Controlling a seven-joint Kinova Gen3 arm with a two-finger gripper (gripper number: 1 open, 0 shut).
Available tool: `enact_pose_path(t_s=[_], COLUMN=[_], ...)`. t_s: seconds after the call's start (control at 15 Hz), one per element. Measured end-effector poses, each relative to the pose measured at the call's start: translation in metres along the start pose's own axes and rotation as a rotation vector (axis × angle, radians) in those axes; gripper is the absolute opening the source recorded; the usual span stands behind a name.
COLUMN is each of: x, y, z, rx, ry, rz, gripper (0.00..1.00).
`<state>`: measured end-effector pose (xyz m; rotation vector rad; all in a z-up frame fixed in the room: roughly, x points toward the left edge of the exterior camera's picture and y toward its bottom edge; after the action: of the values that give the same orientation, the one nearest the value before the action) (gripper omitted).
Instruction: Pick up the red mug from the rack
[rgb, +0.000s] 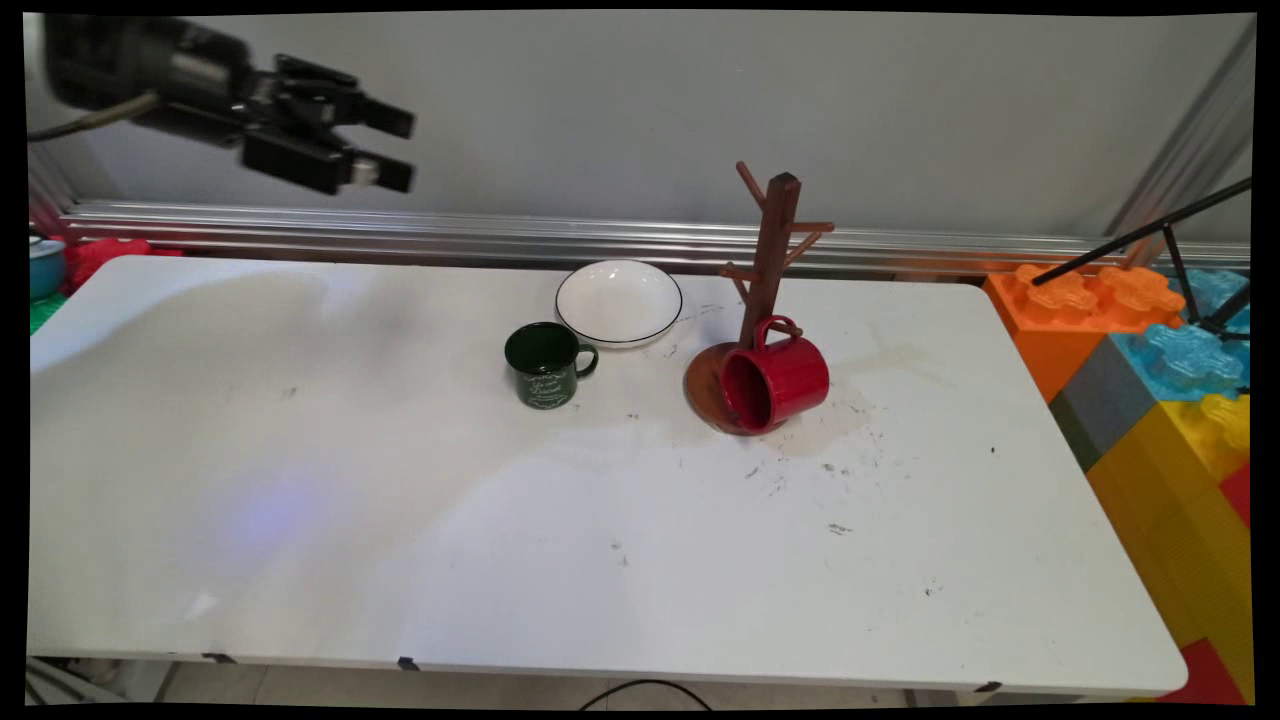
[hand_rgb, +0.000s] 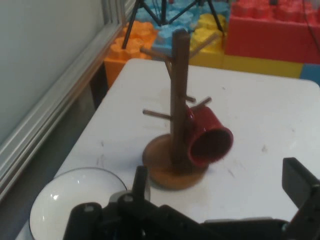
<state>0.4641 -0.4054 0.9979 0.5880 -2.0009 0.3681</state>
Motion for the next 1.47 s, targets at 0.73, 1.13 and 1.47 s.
enact_pose_path(t_s=[0.73,1.13,1.47], x=[0.054,0.048,0.031], y=[0.04,0.075,0.096], z=[0.148,0.24,0.287], rx=[0.094,0.142,0.16], ry=[-0.021,-0.034,-0.033], rz=[-0.138,-0.226,-0.273], gripper=[1.0,1.0,1.0])
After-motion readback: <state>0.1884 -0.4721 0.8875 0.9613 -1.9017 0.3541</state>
